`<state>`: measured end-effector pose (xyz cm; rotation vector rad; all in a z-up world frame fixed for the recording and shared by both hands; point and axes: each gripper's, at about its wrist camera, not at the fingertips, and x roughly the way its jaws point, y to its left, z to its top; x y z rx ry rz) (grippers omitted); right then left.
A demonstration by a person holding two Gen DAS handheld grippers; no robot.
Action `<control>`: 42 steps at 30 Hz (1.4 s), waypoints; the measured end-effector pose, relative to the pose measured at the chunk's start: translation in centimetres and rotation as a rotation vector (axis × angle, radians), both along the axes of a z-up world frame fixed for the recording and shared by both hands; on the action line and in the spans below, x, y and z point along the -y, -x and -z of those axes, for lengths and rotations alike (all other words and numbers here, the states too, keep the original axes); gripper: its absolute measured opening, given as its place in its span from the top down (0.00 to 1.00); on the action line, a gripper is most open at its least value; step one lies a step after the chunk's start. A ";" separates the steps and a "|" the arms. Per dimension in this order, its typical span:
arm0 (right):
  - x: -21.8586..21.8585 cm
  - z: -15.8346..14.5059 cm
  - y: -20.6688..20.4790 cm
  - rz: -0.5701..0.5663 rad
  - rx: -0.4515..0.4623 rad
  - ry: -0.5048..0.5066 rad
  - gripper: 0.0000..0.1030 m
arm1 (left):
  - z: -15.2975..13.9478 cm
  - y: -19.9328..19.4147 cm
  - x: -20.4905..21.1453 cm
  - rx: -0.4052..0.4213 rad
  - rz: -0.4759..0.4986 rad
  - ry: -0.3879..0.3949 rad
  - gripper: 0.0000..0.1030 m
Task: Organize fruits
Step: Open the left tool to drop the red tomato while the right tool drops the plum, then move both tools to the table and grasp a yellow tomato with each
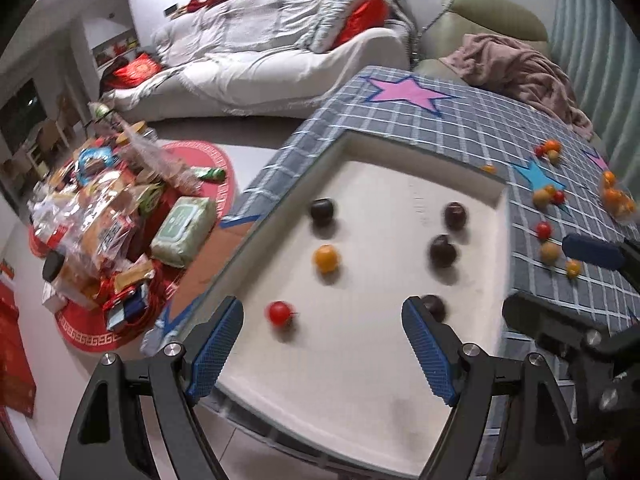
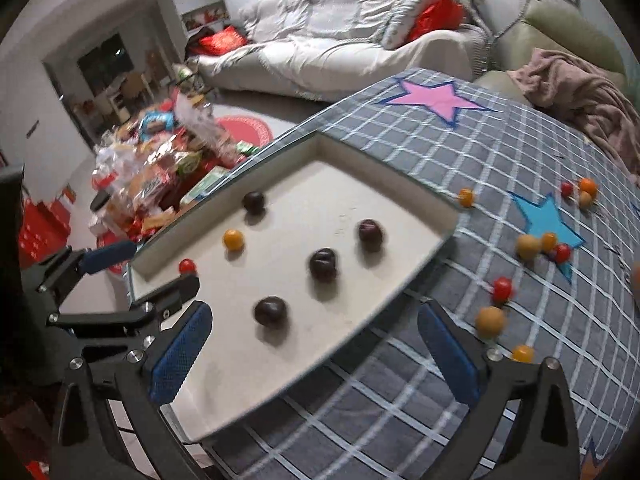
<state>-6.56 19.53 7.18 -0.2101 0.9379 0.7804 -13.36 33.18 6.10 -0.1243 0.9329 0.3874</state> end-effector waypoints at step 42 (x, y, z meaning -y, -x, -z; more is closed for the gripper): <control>12.6 6.3 -7.5 0.230 -0.059 0.095 0.07 | 4.8 -8.3 17.1 -0.104 0.387 -0.092 0.20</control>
